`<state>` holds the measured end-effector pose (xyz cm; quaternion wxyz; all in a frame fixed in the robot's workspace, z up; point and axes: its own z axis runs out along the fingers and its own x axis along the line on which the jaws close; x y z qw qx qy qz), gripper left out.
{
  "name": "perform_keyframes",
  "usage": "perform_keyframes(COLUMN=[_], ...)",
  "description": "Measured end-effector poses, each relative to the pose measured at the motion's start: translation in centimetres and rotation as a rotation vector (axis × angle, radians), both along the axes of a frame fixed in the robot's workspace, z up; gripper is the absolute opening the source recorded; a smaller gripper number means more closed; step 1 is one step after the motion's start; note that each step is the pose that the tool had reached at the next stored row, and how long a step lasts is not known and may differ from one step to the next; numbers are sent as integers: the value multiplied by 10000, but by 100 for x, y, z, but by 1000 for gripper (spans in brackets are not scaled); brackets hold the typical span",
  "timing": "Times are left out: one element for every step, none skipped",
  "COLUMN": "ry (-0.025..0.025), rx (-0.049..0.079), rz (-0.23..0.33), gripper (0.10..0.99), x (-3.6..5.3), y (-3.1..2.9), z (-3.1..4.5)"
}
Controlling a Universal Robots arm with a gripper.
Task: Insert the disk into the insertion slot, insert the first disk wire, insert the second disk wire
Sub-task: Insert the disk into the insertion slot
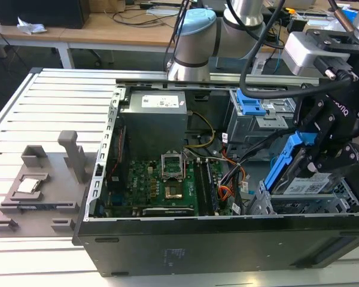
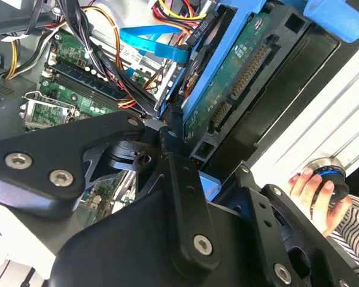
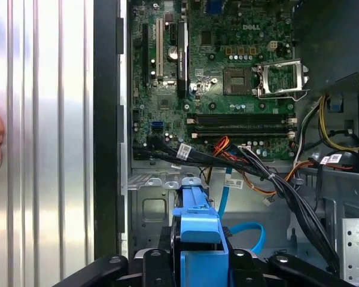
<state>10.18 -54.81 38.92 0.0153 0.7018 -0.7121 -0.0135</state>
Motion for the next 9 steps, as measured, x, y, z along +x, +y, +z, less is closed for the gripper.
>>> perform_keyframes(ry=[0,0,-1,-1,1,1,0,0,0], rx=[0,0,0,1,2,1,1,1,1], rz=[0,0,0,0,-1,0,0,0,0], gripper=[365,376,376,439,439,439,439,424,424], x=[0,0,0,0,0,0,0,0,0], y=[0,0,0,0,0,0,0,0,0], z=[0,0,-1,-1,-1,-1,-1,-1,-1])
